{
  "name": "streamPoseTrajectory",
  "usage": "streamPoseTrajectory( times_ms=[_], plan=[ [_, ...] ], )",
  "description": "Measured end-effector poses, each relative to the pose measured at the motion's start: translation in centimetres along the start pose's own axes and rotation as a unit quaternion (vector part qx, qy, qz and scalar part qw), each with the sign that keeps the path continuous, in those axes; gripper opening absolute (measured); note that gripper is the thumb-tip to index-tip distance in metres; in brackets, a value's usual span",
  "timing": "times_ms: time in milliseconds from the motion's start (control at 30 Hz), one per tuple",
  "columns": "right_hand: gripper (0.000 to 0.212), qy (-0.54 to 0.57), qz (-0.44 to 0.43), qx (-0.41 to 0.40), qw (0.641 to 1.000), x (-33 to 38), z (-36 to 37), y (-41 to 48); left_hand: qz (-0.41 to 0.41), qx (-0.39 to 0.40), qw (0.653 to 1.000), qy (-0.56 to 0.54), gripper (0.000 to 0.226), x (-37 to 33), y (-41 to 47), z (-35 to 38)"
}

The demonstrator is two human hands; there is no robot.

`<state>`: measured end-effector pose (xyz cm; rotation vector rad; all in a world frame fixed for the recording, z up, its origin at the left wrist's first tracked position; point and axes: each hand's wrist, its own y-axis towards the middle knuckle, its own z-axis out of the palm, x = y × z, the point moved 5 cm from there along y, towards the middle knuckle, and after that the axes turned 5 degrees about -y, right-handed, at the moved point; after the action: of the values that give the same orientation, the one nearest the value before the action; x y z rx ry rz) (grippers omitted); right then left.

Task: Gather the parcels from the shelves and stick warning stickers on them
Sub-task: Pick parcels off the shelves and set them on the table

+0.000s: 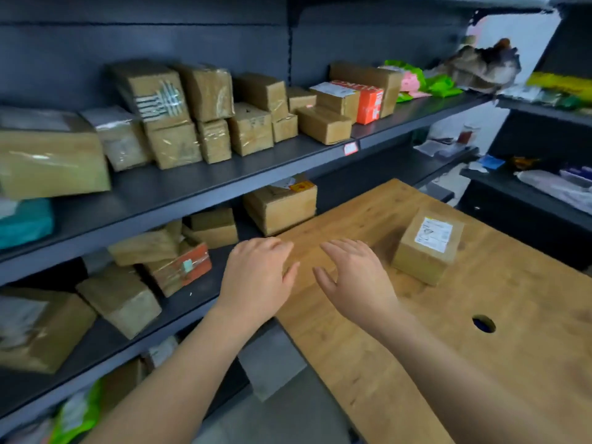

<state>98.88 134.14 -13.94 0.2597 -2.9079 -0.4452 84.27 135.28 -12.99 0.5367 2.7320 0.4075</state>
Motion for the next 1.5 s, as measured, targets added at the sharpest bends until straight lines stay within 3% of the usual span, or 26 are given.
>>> streamPoseTrajectory(
  times_ms=[167,400,600,867,1133,1300,1500],
  plan=[
    [0.036,0.057,-0.114,-0.011,0.992,7.4,-0.6,-2.2,-0.112,-0.042,0.992,0.037,0.038,2.4,-8.3,-4.0],
    [0.041,0.118,-0.274,0.057,0.953,20.2,-0.4,-7.6,-0.291,-0.101,0.948,0.075,0.042,6.0,-23.2,-10.5],
    [0.041,0.173,-0.415,0.066,0.891,34.3,-2.2,-13.3,-0.432,-0.168,0.876,0.131,0.040,9.0,-37.2,-18.0],
    [0.036,0.226,-0.541,0.078,0.806,53.3,-5.3,-24.6,-0.547,-0.231,0.782,0.190,0.036,10.9,-55.3,-28.5],
    [0.044,0.266,-0.623,0.103,0.729,70.1,-8.6,-37.2,-0.623,-0.246,0.700,0.248,0.043,12.2,-73.0,-37.6],
    [0.045,0.282,-0.669,0.122,0.677,78.3,-9.9,-44.0,-0.667,-0.257,0.646,0.268,0.038,12.3,-81.7,-41.5],
    [0.046,0.293,-0.709,0.146,0.625,87.6,-10.6,-50.8,-0.725,-0.263,0.569,0.286,0.048,13.8,-91.2,-44.8]
  ],
)
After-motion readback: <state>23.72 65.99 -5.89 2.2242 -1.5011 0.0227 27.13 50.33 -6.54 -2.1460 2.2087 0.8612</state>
